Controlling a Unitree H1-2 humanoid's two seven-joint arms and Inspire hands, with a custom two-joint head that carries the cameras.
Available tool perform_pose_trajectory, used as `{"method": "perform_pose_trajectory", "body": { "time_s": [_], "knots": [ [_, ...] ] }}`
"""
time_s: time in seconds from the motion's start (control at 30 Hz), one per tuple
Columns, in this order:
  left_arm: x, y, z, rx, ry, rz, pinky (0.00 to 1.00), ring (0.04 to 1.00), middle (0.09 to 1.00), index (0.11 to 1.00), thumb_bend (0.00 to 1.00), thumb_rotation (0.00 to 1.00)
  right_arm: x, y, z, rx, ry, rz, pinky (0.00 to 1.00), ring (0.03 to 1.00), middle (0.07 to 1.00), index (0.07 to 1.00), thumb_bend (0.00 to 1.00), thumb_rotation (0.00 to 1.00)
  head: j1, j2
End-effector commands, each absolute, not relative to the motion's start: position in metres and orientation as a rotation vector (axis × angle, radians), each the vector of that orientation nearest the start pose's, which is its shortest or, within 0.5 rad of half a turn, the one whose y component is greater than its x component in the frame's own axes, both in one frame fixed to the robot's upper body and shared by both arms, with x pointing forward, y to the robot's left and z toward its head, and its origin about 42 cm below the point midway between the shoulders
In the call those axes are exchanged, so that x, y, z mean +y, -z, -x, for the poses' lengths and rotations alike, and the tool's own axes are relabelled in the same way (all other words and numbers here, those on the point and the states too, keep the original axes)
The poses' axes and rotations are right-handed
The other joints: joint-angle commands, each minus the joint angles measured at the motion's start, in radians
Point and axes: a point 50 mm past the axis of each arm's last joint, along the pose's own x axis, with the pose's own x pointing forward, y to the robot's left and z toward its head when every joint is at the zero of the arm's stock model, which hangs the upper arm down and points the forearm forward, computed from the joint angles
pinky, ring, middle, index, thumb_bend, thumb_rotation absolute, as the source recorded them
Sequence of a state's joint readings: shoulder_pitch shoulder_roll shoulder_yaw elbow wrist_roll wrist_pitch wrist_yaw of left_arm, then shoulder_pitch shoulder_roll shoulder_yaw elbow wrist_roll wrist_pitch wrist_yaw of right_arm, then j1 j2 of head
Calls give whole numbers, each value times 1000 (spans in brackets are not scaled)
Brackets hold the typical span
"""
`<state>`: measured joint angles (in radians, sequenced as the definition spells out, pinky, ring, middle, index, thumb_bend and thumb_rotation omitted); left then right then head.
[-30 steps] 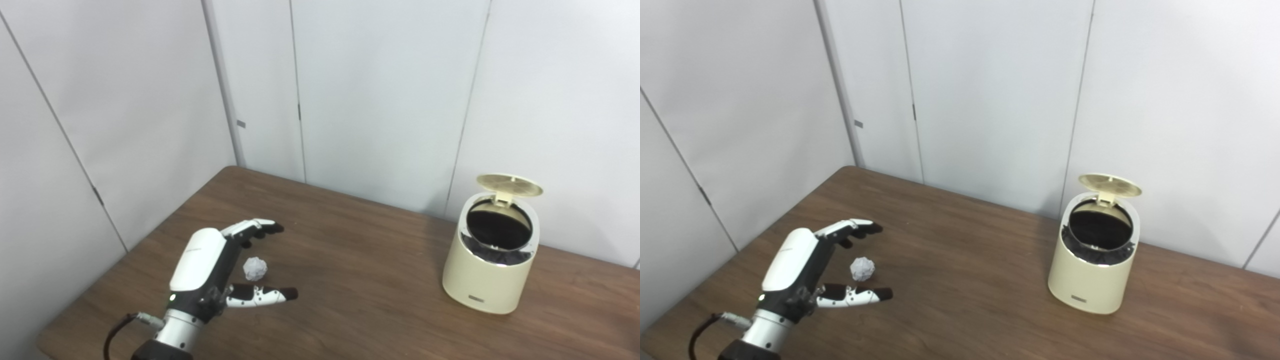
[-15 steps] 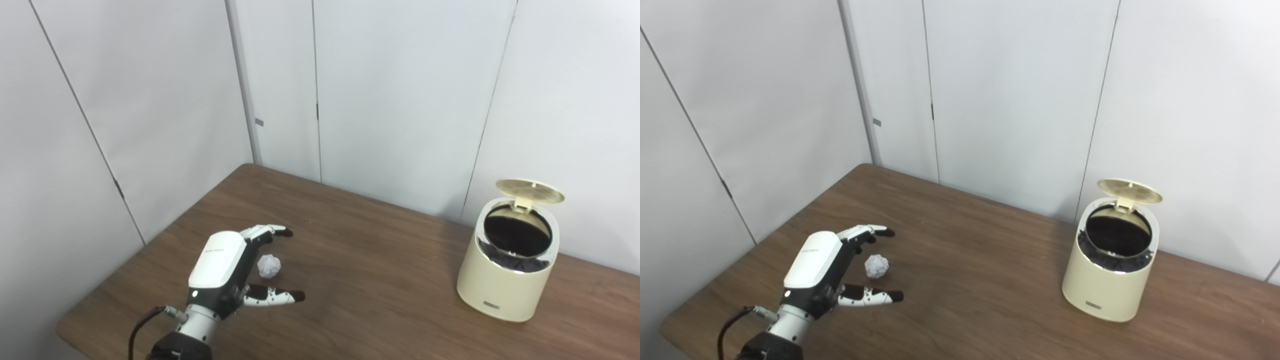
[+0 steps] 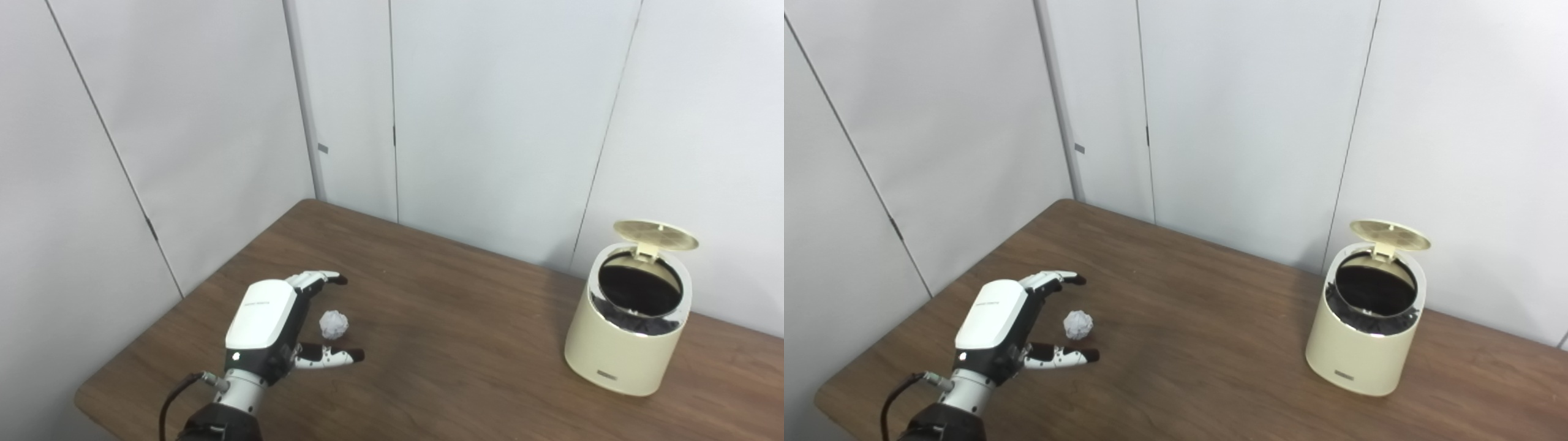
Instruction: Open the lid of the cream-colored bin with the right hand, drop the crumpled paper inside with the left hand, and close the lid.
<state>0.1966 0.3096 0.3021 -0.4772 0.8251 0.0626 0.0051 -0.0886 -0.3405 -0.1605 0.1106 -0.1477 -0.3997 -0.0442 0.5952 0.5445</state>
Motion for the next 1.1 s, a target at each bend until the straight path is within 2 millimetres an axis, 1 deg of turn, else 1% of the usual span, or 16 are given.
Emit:
{"method": "perform_pose_trajectory", "body": {
  "time_s": [0.0,0.13,0.27,0.7,0.87,1.07],
  "knots": [
    [373,-222,-204,-197,-448,-1248,595,715,769,756,1000,300,-363,-174,-313,-496,120,499,479,733,791,800,1000,802,-1,1],
    [380,-216,-209,-168,-442,-1260,581,706,760,754,1000,292,-363,-174,-313,-497,117,499,475,735,786,792,1000,799,4,0],
    [384,-211,-215,-115,-434,-1271,573,702,752,743,1000,307,-362,-174,-314,-500,117,484,467,720,775,785,1000,790,6,-4],
    [404,-197,-232,-24,-419,-1221,568,681,734,738,1000,330,-362,-172,-315,-486,122,485,456,714,775,789,1000,808,4,-7],
    [409,-195,-236,-18,-422,-1194,580,688,734,736,1000,322,-361,-173,-313,-494,118,495,454,712,773,788,1000,819,2,-3],
    [413,-197,-240,5,-427,-1180,603,705,738,737,1000,328,-360,-175,-311,-493,113,483,444,709,771,782,1000,805,0,-3]
  ]
}}
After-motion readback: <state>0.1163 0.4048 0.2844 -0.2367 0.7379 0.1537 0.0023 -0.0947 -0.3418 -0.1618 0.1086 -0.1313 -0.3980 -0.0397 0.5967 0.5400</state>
